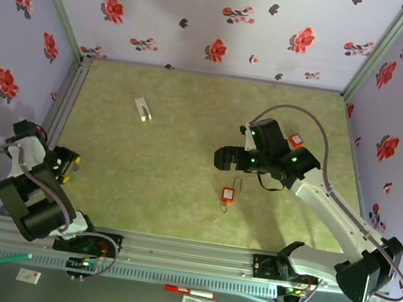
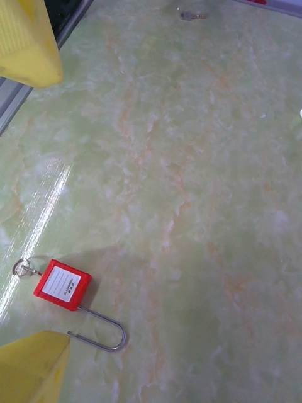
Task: Unlock with the key
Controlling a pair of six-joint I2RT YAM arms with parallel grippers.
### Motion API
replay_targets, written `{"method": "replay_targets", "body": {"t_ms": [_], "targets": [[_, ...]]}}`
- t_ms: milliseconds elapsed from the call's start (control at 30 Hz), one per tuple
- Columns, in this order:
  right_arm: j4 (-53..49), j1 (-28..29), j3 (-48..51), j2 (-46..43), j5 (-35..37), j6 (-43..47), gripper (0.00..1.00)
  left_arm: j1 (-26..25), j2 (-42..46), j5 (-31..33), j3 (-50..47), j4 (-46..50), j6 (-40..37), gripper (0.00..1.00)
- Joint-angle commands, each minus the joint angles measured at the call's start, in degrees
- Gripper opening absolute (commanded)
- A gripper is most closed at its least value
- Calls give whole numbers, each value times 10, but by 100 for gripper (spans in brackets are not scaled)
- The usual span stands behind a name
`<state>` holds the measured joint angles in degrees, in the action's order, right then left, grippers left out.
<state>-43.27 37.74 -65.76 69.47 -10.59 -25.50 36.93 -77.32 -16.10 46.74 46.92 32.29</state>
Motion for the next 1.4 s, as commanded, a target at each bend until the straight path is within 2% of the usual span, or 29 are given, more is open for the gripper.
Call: {"method": "replay_targets", "body": {"t_ms": [0,433,567,1000,1367], "targets": [[17,-7,9,9,-10,5,99,4,-16,5,-9,-3,-14,55],[23,-17,11,25,-22,17,99,4,-73,15,-1,-36,-20,43],[31,-18,17,29,-31,15,99,4,-97,5,15,-43,-25,33],[53,-19,11,55,-52,8,99,4,-160,-14,46,-53,-39,16],[61,-20,-5,75,-61,7,99,4,-139,-37,42,-40,-42,1]]}}
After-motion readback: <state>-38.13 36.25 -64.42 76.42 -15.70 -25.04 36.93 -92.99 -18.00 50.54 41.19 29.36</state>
